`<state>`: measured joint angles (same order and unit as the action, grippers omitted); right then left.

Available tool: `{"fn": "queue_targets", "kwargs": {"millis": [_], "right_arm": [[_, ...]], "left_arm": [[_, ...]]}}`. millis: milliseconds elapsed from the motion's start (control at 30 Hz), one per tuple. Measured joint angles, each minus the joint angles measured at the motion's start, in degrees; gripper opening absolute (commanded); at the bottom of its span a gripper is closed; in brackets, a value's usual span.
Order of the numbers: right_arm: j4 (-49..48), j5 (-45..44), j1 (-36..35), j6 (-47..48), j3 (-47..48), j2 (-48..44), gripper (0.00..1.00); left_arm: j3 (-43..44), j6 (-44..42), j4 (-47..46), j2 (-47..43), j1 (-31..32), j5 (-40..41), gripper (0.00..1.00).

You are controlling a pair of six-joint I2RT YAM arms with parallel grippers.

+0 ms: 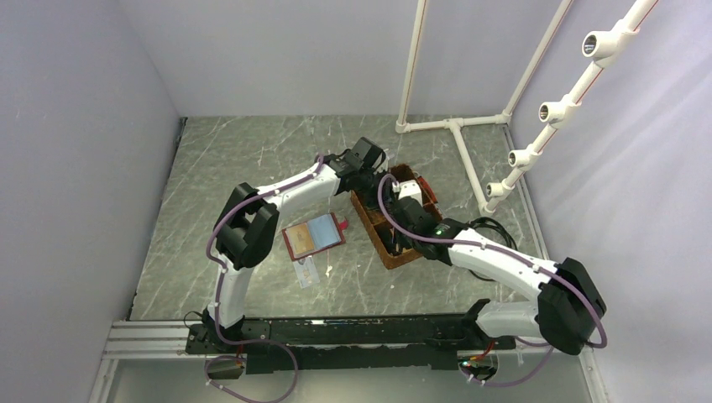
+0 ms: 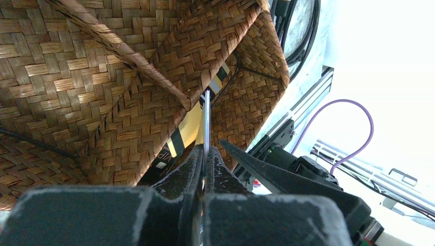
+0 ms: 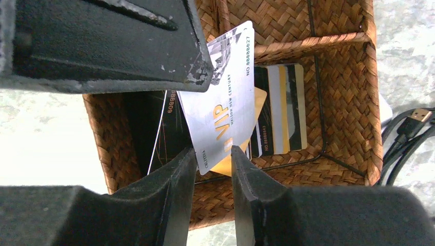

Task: Put the credit cards into the card holder
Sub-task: Pick up the credit card from the storage box.

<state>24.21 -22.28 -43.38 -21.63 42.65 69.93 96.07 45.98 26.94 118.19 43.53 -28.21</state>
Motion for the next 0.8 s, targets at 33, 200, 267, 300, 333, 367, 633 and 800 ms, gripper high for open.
{"fn": "queue_targets", "kwargs": {"millis": [33, 200, 267, 300, 333, 367, 633, 800], "right_arm": [[0.09, -1.25, -0.72, -0.02, 0.28, 0.79, 0.35], [0.24, -4.92, -1.95, -0.07, 1.31, 4.50, 0.44], [0.31, -5.25, -1.90, -0.42, 1.36, 5.35, 0.48], [0.61, -5.22, -1.77, -0.55, 1.36, 5.51, 0.49], [0.94, -5.14, -1.62, -0.72, 1.36, 5.49, 0.50], [1.22, -5.01, -1.49, -0.87, 1.36, 5.27, 0.51], [4.26, -1.90, -2.34, -3.93, 2.84, -6.05, 0.53], [5.35, -3.21, -5.11, -8.66, 6.40, -3.65, 0.46]], "left_arm": [[0.24, 0.00, 0.46, 0.11, 0.00, 0.00, 0.00], [0.90, -0.04, 1.64, 1.07, 0.00, 0.00, 0.00], [0.90, -0.26, 2.03, 1.11, 0.02, -0.04, 0.00], [0.90, -0.31, 2.27, 1.11, 0.07, -0.02, 0.00], [0.90, -0.31, 2.47, 1.11, 0.07, -0.02, 0.00], [0.90, -0.31, 2.62, 1.11, 0.07, -0.02, 0.00], [1.01, 0.90, 3.06, 1.11, -0.04, 0.50, 0.00], [1.44, 2.43, 3.39, 1.11, -0.04, 0.87, 0.00]]}}
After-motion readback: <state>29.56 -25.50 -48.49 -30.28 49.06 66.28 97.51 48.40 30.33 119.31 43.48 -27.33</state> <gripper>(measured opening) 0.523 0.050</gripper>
